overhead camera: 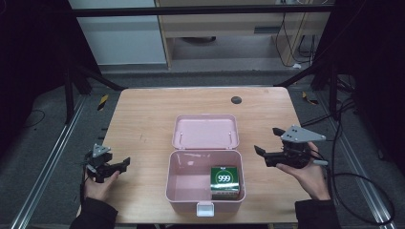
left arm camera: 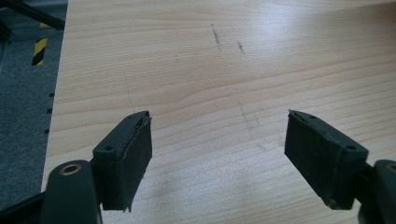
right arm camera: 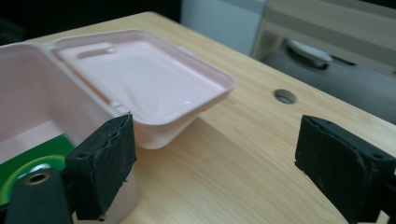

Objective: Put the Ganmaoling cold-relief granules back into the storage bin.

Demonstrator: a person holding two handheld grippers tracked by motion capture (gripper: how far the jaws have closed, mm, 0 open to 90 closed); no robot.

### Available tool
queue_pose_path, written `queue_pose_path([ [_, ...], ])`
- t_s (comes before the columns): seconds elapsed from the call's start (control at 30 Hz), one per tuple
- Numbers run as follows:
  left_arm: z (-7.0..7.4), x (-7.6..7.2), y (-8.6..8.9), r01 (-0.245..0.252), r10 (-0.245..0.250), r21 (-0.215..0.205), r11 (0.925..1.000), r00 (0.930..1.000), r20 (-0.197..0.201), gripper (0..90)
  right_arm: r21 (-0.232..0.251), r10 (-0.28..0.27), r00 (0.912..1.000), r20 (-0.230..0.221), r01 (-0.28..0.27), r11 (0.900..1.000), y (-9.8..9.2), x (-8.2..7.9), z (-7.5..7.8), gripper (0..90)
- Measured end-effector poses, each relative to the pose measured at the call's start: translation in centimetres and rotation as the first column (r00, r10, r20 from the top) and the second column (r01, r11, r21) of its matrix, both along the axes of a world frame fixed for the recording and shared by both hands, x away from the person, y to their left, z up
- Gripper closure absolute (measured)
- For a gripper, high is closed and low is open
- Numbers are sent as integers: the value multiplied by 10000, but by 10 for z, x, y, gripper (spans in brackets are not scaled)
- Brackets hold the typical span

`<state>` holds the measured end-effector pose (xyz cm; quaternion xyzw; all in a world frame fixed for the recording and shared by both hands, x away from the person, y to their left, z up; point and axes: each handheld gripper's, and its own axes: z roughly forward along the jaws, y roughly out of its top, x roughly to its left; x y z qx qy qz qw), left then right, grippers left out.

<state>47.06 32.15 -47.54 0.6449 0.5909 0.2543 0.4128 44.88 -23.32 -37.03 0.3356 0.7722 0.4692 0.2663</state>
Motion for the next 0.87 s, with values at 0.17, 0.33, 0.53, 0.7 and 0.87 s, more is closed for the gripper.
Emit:
queue_pose_path([
  [0.17,1,-1,0,20,-19,-18,10000,10000,37,234,815,-1387,9903,51,1378,9871,-16,2,-11,114],
  [0.33,1,-1,0,33,-33,-1,10000,10000,12,252,913,-2739,9615,-237,2750,9571,-27,12,-36,102],
  [0.53,0,-1,1,-70,70,-14,10000,10000,35,279,522,-3749,9251,-595,3780,9243,-37,20,-63,88],
  [0.7,-1,-1,2,-109,109,24,9999,9999,2,309,470,-3937,9128,-1088,4003,9152,-41,23,-76,82],
  [0.87,-2,0,3,-165,165,70,9998,9999,-1,322,35,-4251,8974,-1179,4285,9035,-44,25,-86,72],
])
